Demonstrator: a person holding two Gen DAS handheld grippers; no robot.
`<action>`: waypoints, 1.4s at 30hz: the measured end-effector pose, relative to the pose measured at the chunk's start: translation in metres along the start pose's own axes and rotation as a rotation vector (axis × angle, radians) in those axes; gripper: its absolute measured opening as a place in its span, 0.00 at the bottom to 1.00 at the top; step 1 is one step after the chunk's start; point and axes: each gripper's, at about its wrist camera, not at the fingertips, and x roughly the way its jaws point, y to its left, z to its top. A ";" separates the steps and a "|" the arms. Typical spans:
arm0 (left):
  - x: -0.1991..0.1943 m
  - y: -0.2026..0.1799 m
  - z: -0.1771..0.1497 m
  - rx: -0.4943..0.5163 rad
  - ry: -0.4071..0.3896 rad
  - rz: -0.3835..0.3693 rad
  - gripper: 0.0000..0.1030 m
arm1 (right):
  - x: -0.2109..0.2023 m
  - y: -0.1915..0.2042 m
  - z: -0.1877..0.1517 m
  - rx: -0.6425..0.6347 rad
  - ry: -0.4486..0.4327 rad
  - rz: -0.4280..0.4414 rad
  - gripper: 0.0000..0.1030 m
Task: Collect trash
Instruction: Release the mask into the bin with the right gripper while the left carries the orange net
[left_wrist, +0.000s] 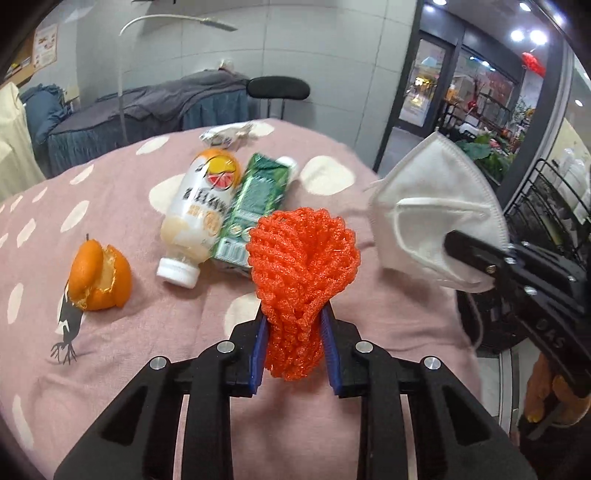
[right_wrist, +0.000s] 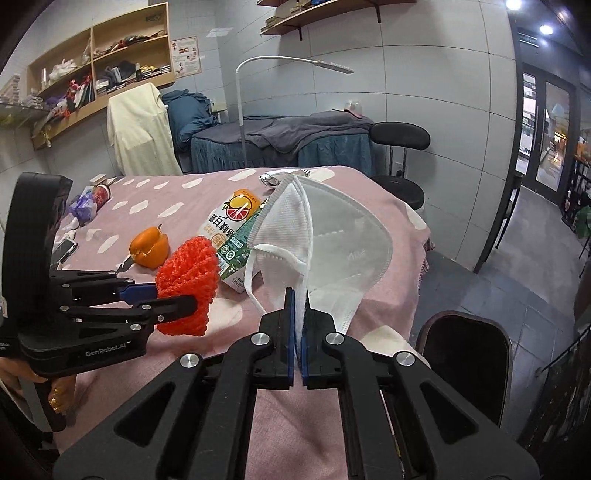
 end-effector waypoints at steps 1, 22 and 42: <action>-0.004 -0.006 0.000 0.009 -0.011 -0.012 0.25 | -0.003 -0.003 -0.002 0.014 -0.006 -0.004 0.03; 0.014 -0.111 0.011 0.198 -0.038 -0.202 0.25 | -0.028 -0.110 -0.053 0.269 0.009 -0.229 0.03; 0.035 -0.148 0.009 0.273 0.011 -0.239 0.25 | 0.063 -0.207 -0.145 0.558 0.296 -0.356 0.17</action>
